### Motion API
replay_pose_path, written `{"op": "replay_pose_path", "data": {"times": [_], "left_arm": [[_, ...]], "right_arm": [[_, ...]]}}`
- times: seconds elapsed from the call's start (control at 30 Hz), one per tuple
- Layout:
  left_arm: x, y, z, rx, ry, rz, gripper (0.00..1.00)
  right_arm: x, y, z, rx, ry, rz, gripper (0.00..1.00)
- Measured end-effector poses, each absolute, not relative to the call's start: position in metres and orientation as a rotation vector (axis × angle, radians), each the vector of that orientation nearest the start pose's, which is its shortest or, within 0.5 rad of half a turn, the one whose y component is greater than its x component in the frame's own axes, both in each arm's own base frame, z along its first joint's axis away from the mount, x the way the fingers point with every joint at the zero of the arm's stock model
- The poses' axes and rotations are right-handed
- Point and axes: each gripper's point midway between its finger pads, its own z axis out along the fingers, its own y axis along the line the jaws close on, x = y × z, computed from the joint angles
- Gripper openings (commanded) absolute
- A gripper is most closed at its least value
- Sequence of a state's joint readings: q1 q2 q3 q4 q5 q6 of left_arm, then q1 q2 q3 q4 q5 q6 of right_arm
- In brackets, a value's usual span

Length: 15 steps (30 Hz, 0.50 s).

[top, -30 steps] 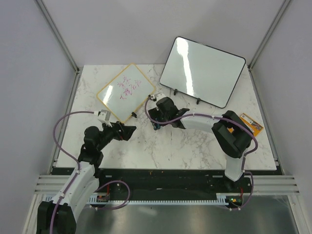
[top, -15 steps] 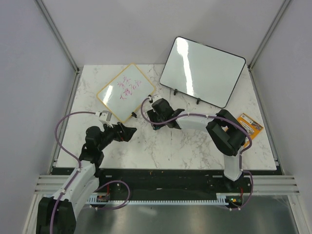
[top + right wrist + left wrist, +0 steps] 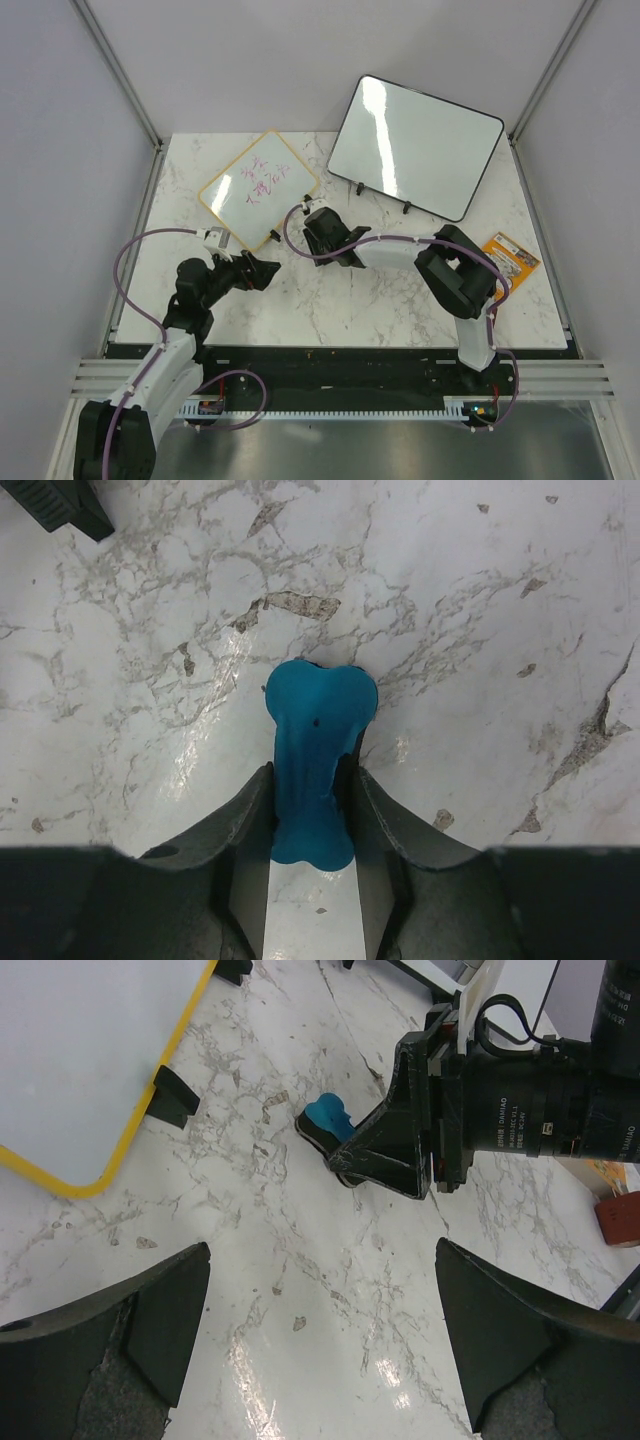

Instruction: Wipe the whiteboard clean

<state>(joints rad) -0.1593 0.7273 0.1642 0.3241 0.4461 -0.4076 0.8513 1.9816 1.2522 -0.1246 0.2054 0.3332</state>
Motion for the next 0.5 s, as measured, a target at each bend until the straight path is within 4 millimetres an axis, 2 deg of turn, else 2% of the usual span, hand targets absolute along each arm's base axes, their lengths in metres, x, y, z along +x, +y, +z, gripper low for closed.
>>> {"op": "replay_pose_path", "data": {"times": [0.1, 0.2, 0.3, 0.37, 0.4, 0.43, 0.5], "left_arm": [[0.2541, -0.1327, 0.1161, 0.095, 1.866, -0.802, 1.00], [0.2542, -0.1326, 0.1132, 0.091, 1.878, -0.802, 1.00], [0.2542, -0.1326, 0.1130, 0.091, 1.878, -0.801, 0.99], [0.2546, -0.1322, 0.1130, 0.089, 1.878, -0.799, 1.00], [0.2548, -0.1320, 0.1132, 0.088, 1.877, -0.798, 1.00], [0.2551, -0.1316, 0.1133, 0.086, 1.876, -0.795, 1.00], [0.2554, -0.1312, 0.1134, 0.084, 1.876, -0.792, 1.00]], "right_arm": [[0.3365, 0.3457, 0.0239, -0.522, 2.362, 0.281, 0.38], [0.3391, 0.3451, 0.0234, -0.515, 2.360, 0.266, 0.31], [0.3407, 0.3455, 0.0243, -0.513, 2.357, 0.260, 0.32], [0.3417, 0.3460, 0.0242, -0.511, 2.356, 0.258, 0.36], [0.3418, 0.3462, 0.0241, -0.511, 2.356, 0.258, 0.40], [0.3420, 0.3463, 0.0241, -0.513, 2.356, 0.258, 0.48], [0.3425, 0.3467, 0.0231, -0.517, 2.355, 0.256, 0.53]]}}
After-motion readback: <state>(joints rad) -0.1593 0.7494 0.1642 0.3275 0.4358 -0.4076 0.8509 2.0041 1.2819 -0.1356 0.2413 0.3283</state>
